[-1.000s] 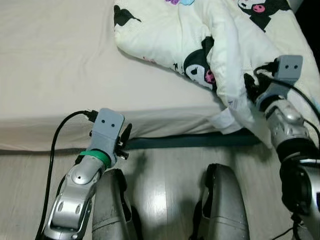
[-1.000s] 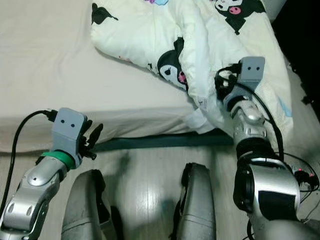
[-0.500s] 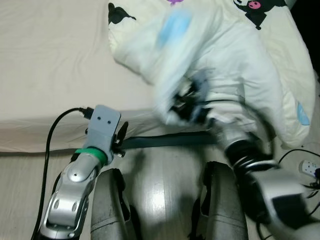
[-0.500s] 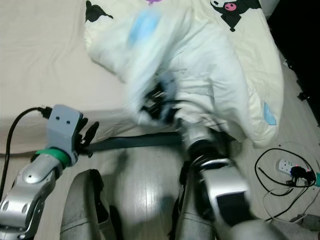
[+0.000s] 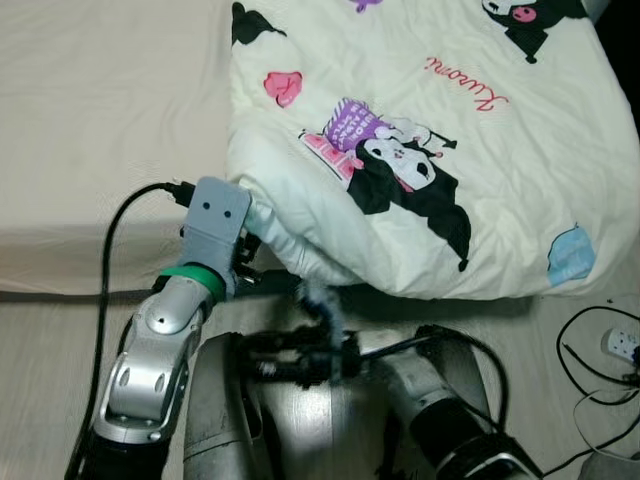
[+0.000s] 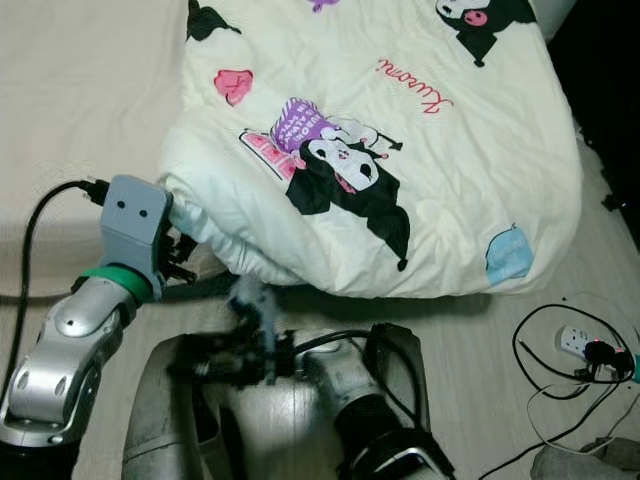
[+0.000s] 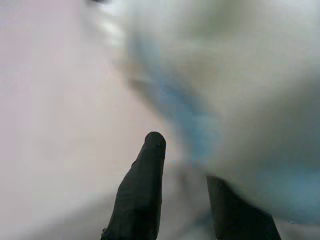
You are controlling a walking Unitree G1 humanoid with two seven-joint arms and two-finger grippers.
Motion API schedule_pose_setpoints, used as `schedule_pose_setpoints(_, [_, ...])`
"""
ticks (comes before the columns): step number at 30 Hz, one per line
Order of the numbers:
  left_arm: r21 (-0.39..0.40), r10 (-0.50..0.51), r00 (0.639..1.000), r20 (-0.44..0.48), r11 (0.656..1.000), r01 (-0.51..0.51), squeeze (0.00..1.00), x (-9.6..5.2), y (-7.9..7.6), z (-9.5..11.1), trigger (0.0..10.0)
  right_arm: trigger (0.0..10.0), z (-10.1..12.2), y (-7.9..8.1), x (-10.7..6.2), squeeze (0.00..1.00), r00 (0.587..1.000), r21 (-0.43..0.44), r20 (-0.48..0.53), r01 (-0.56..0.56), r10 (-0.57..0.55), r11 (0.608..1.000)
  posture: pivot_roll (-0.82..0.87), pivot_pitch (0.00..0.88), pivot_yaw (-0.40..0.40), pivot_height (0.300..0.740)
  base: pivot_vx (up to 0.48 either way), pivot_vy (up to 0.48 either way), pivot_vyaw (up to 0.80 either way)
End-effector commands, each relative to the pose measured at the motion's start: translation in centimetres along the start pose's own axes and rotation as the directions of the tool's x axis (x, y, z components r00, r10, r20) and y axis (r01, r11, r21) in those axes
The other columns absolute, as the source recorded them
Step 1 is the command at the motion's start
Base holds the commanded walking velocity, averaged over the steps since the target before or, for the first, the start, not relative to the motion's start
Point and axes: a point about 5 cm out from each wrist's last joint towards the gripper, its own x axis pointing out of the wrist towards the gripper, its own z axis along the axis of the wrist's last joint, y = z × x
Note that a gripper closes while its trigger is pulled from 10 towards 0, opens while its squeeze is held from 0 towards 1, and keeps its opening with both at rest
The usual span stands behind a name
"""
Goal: Clean up the room
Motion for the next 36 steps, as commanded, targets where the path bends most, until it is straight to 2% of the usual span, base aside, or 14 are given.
schedule_pose_setpoints(1, [0.067, 0.022, 0.999, -0.034, 0.998, -0.02, 0.0, -0.6, 1.7, -1.0, 10.0, 10.0, -2.6, 0.6, -1.2, 0.0, 0.996, 0.064, -0.056, 0.069, -0.065, 0.996, 0.1, 0.197, 0.094, 0.417, 0.0, 0.0, 0.0])
schedule_pose_setpoints(7, [0.147, -0.057, 0.983, -0.175, 0.986, 0.083, 0.0, -3.5, 4.1, -4.4, 10.0, 10.0, -4.6, 1.2, -4.2, 0.0, 0.975, 0.109, -0.087, 0.212, -0.204, 0.971, 0.1, 0.201, 0.085, 0.417, 0.0, 0.0, 0.0])
schedule_pose_setpoints(9, [0.218, -0.073, 0.958, -0.277, 0.966, 0.136, 0.0, -6.3, 5.1, -7.3, 10.0, 10.0, -4.2, 1.1, -6.0, 0.0, 0.946, 0.115, -0.043, 0.324, -0.321, 0.939, 0.1, 0.2, 0.082, 0.417, 0.0, 0.0, 0.0])
schedule_pose_setpoints(13, [0.165, -0.041, 0.96, -0.278, 0.982, 0.09, 0.0, -7.1, 5.3, -7.6, 10.0, 10.0, -3.0, 0.8, -7.2, 0.0, 0.917, 0.113, 0.014, 0.396, -0.4, 0.911, 0.09, 0.2, 0.073, 0.417, 0.0, 0.0, 0.0])
schedule_pose_setpoints(20, [-0.055, -0.051, 0.99, -0.128, 0.997, 0.044, 0.0, -4.4, 2.5, -5.1, 10.0, 10.0, 1.5, 0.6, -8.1, 0.0, 0.826, 0.014, 0.196, 0.537, -0.529, 0.843, 0.06, 0.182, 0.05, 0.417, 0.0, 0.0, 0.0])
schedule_pose_setpoints(21, [-0.089, -0.039, 0.994, -0.101, 0.996, 0.03, 0.0, -3.6, 1.6, -4.7, 10.0, 10.0, 2.8, 0.2, -8.3, 0.0, 0.78, -0.047, 0.241, 0.603, -0.577, 0.796, 0.04, 0.173, 0.047, 0.417, 0.0, 0.0, 0.0])
schedule_pose_setpoints(22, [-0.089, -0.039, 0.994, -0.101, 0.996, 0.03, 0.0, -3.6, 1.6, -4.7, 10.0, 10.0, 2.8, 0.2, -8.3, 0.0, 0.78, -0.047, 0.241, 0.603, -0.577, 0.796, 0.04, 0.173, 0.047, 0.417, 0.0, 0.0, 0.0])
schedule_pose_setpoints(23, [-0.151, -0.002, 0.999, -0.048, 0.989, -0.005, 0.0, -1.9, 0.0, -3.8, 10.0, 10.0, 6.0, -0.6, -8.9, 0.0, 0.667, -0.098, 0.366, 0.721, -0.649, 0.686, 0.02, 0.15, 0.039, 0.417, 0.0, 0.0, 0.0])
schedule_pose_setpoints(25, [-0.151, -0.002, 0.999, -0.048, 0.989, -0.005, 0.0, -1.9, 0.0, -3.8, 10.0, 10.0, 6.0, -0.6, -8.9, 0.0, 0.667, -0.098, 0.366, 0.721, -0.649, 0.686, 0.02, 0.15, 0.039, 0.417, 0.0, 0.0, 0.0])
schedule_pose_setpoints(27, [-0.178, 0.015, 1.0, -0.024, 0.984, -0.019, 0.0, -1.1, -0.8, -3.3, 10.0, 10.0, 7.6, -0.7, -9.4, 0.0, 0.617, -0.108, 0.429, 0.76, -0.66, 0.641, 0.02, 0.147, 0.037, 0.417, 0.0, 0.0, 0.0])
schedule_pose_setpoints(30, [-0.234, 0.03, 0.999, 0.016, 0.972, -0.025, 0.0, 0.4, -1.7, -2.0, 10.0, 10.0, 9.7, -1.7, -11.0, 0.0, 0.464, -0.116, 0.506, 0.872, -0.727, 0.475, 0.01, 0.113, 0.021, 0.431, 0.0, 0.0, 0.0])
schedule_pose_setpoints(31, [-0.234, 0.03, 0.999, 0.016, 0.972, -0.025, 0.0, 0.4, -1.7, -2.0, 10.0, 10.0, 9.7, -1.7, -11.0, 0.0, 0.464, -0.116, 0.506, 0.872, -0.727, 0.475, 0.01, 0.113, 0.021, 0.431, 0.0, 0.0, 0.0])
schedule_pose_setpoints(33, [-0.27, 0.046, 0.999, 0.024, 0.962, -0.038, 0.0, 1.3, -2.0, -1.4, 10.0, 10.0, 10.4, -2.2, -11.8, 0.0, 0.401, -0.125, 0.522, 0.909, -0.753, 0.398, 0.0, 0.098, 0.01, 0.441, 0.0, 0.0, 0.0])
schedule_pose_setpoints(36, [-0.284, 0.066, 0.997, 0.029, 0.957, -0.055, 0.0, 1.8, -2.1, -1.2, 10.0, 10.0, 10.9, -2.4, -12.3, 0.0, 0.374, -0.112, 0.535, 0.92, -0.758, 0.375, -0.01, 0.084, -0.002, 0.451, 0.0, 0.0, 0.0])
